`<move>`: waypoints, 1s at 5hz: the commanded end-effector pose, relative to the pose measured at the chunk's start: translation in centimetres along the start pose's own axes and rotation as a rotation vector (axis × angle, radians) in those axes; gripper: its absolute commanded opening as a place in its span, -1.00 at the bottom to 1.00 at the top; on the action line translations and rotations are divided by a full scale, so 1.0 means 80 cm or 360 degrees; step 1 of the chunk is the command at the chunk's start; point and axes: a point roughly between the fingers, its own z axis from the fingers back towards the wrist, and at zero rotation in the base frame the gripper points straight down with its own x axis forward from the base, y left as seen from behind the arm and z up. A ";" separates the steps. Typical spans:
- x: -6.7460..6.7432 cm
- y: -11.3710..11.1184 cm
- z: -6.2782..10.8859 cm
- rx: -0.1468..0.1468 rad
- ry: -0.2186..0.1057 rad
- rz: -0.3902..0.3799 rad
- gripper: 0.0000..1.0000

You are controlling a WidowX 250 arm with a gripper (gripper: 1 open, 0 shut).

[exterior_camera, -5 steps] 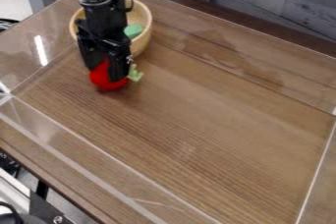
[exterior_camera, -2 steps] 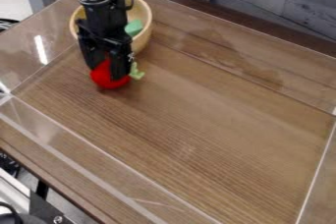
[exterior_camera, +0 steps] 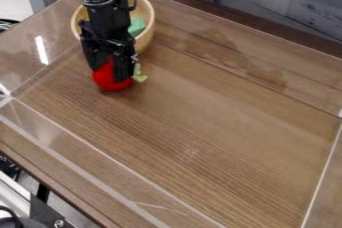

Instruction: Move the red fruit to the left

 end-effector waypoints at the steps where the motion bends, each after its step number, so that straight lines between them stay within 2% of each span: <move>1: 0.016 0.004 0.016 0.0031 -0.0083 -0.0046 1.00; 2: 0.016 0.006 0.018 0.0029 -0.0088 -0.0043 -1.00; 4: 0.017 0.020 0.073 0.0044 -0.0218 0.0015 -1.00; 5: 0.018 0.035 0.105 0.0062 -0.0290 0.0082 -1.00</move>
